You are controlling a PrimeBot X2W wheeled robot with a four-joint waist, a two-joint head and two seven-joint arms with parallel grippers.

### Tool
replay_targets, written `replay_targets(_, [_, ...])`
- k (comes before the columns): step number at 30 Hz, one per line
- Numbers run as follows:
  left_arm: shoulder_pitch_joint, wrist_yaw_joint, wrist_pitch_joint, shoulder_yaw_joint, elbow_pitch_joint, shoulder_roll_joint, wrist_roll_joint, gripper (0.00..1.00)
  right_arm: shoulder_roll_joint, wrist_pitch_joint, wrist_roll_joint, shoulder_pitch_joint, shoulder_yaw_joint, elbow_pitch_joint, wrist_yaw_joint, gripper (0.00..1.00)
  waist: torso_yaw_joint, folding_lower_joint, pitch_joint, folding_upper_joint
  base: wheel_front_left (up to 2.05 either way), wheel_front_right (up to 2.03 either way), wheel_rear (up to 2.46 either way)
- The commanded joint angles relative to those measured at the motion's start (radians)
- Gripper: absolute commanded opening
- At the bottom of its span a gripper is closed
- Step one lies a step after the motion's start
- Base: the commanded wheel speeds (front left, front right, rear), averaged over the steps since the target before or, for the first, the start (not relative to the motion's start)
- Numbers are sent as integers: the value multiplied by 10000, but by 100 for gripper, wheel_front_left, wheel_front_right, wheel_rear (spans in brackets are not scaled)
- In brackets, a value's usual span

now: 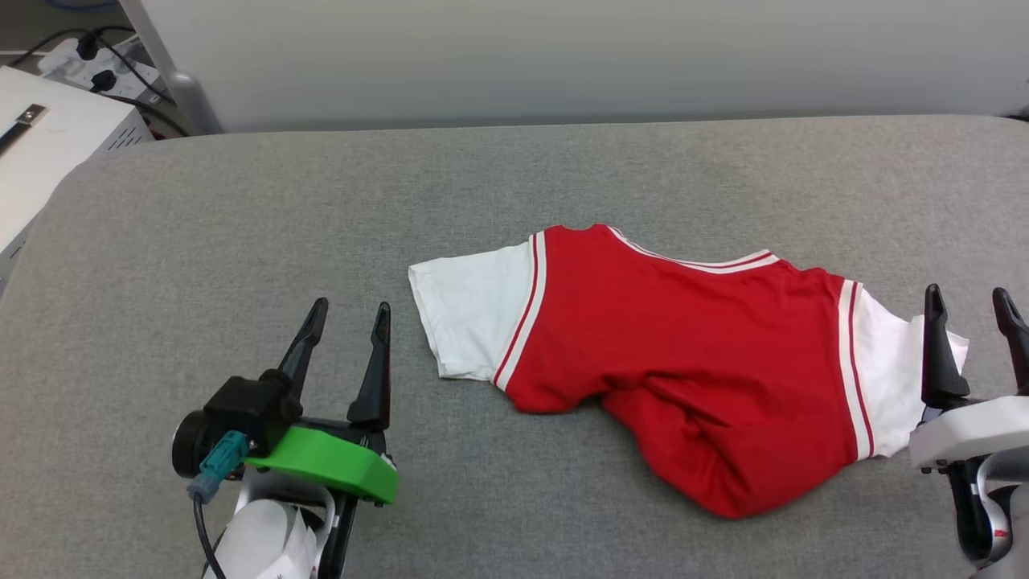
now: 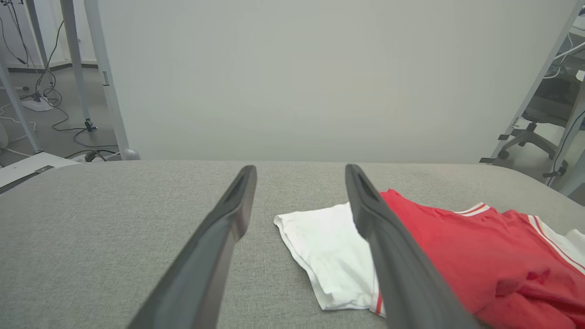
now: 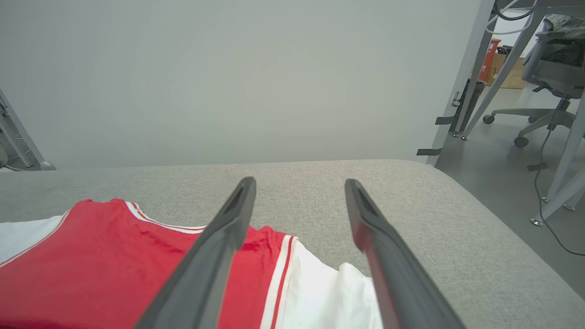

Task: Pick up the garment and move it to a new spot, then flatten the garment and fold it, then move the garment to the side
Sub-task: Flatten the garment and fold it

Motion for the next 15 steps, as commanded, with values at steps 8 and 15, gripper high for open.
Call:
replay_targets(8, [-972,-29,388,-1033,903,829,-880,100,799,-356,-53,450,-488,-839,-9,100,-505,-1,554,103,0,0,0])
replay_targets(15, [-3287,-29,3417,-1925,1529,2109,-2276,100,1016,-385,-138,287,-428,-1456,-9,100,-1033,-1,1139,103,0,0,0])
